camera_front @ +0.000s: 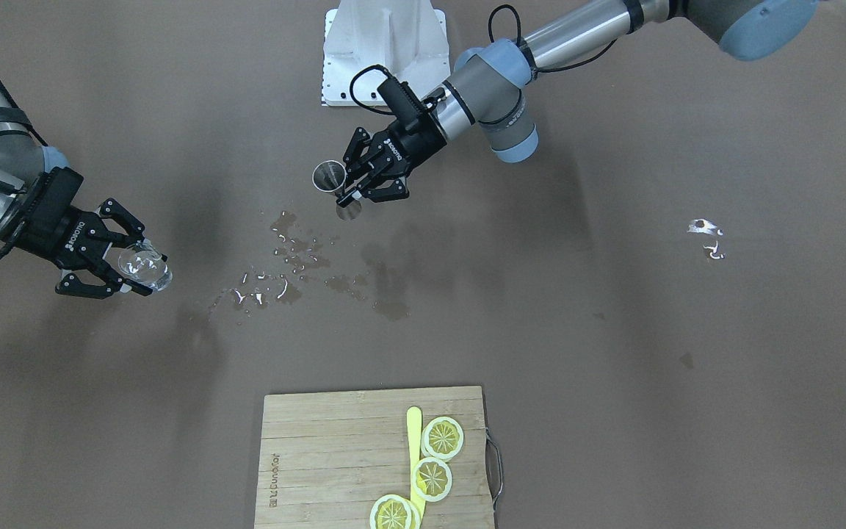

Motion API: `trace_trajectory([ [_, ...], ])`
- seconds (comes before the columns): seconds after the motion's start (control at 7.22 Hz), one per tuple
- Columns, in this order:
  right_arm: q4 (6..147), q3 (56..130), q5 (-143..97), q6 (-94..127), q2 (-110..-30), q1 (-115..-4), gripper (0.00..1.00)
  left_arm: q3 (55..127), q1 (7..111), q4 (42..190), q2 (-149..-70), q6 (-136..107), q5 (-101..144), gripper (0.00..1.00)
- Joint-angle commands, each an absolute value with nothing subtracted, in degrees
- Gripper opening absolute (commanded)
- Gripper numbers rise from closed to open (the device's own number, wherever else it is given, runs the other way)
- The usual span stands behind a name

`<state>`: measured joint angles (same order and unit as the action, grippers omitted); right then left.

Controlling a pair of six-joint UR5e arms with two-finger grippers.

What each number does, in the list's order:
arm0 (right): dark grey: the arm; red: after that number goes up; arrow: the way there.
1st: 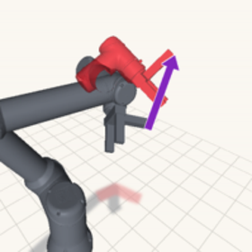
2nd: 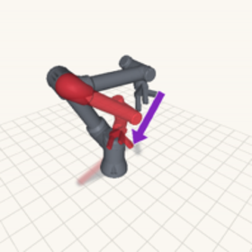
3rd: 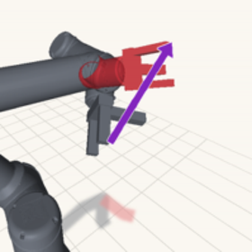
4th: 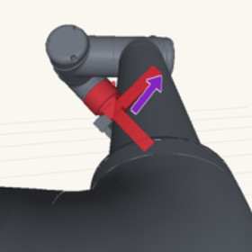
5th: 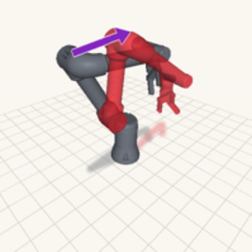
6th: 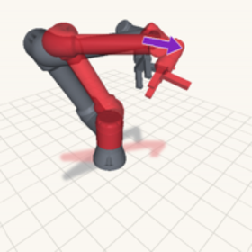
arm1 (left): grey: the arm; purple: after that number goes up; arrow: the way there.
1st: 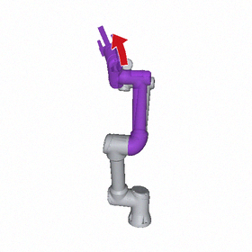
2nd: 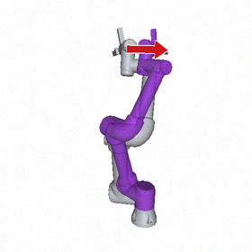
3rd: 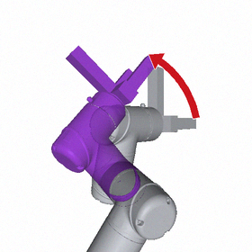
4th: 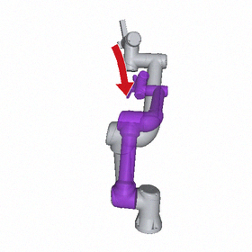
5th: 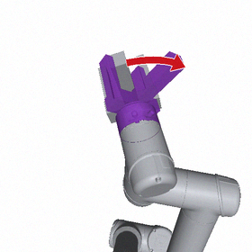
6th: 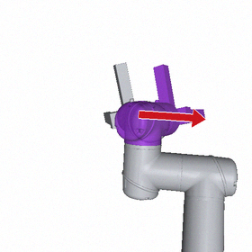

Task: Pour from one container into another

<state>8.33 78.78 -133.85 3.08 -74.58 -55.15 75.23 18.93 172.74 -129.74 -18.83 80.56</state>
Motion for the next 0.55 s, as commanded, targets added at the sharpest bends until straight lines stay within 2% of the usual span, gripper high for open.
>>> trace_trajectory([
  [0.0, 10.11, 80.86, -134.38, 2.99, -73.05, -54.41, 0.0, 73.39, 18.63, 172.0, -131.57, -18.54, 80.42, 0.0],
  [0.14, 12.2, 82.86, -134.38, 1.86, -72.78, -54.14, 0.0, 73.48, 18.63, 172.18, -131.31, -18.54, 80.42, 0.0],
  [0.42, 26.29, 91.89, -134.12, -2.97, -72.95, -53.53, 0.0, 73.56, 18.72, 172.61, -130.96, -18.46, 80.33, 0.0],
])
